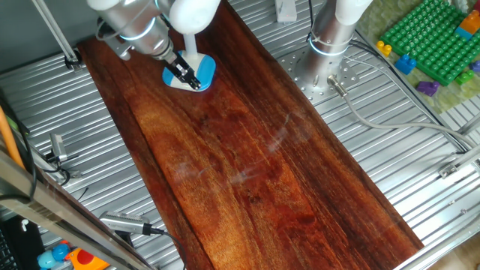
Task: Turn on the desk lamp by pressing the button
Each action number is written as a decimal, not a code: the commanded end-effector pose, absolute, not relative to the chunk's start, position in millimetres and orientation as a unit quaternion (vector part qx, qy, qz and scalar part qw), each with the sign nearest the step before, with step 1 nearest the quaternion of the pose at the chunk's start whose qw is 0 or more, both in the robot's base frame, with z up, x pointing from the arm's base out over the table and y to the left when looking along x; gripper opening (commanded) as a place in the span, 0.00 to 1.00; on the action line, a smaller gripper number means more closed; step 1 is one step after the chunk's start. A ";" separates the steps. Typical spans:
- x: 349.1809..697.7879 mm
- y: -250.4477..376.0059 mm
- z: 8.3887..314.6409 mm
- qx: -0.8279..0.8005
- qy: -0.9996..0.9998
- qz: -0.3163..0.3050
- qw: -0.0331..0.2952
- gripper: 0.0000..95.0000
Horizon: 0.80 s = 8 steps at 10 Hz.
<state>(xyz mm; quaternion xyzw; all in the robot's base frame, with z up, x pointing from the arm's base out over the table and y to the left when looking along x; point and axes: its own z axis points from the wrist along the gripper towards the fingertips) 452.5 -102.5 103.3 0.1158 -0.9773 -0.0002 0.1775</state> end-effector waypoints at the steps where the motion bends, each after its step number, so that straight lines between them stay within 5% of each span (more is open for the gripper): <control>1: 453.4 -106.0 97.3 0.113 -0.977 0.010 0.181 1.00; 8: 453.4 -114.9 69.7 0.117 -0.975 0.010 0.189 1.00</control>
